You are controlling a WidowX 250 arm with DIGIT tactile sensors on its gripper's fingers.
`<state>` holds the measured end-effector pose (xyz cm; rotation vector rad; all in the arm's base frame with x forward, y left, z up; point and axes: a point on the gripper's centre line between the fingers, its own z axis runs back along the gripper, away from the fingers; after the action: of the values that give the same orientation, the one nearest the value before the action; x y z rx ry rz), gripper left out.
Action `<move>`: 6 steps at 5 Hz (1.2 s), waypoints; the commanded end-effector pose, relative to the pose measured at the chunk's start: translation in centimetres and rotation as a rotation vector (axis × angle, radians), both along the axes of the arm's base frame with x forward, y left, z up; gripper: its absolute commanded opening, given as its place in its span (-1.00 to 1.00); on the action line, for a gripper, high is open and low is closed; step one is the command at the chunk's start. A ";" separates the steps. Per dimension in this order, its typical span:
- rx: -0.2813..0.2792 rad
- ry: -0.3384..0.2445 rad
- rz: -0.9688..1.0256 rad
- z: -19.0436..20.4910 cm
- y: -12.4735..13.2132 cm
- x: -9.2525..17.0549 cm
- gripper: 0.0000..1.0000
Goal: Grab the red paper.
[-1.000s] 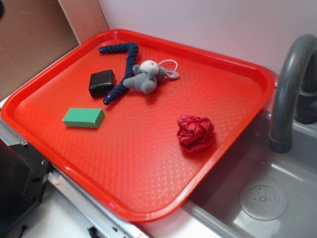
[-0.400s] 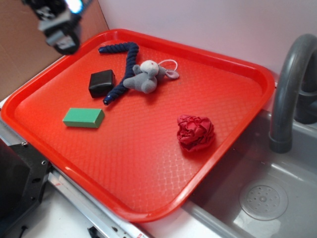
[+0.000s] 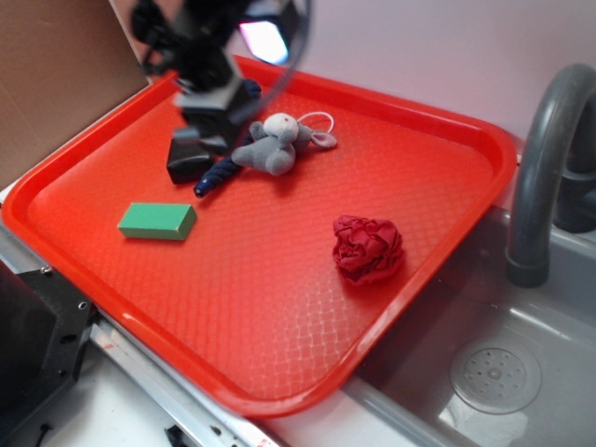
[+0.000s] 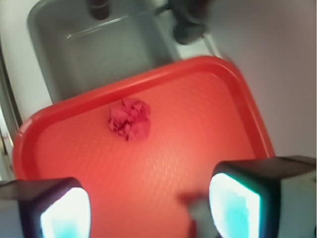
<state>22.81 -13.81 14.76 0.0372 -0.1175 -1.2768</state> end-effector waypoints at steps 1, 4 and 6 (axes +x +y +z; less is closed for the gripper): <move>0.050 0.058 -0.168 -3.5 -2.9 -0.3 1.00; 0.069 0.239 -0.163 -10.6 -3.9 0.8 1.00; 0.099 0.294 -0.192 -12.7 -4.4 0.2 -1.00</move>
<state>25.12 -17.99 2.18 -0.0807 0.1932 -1.4339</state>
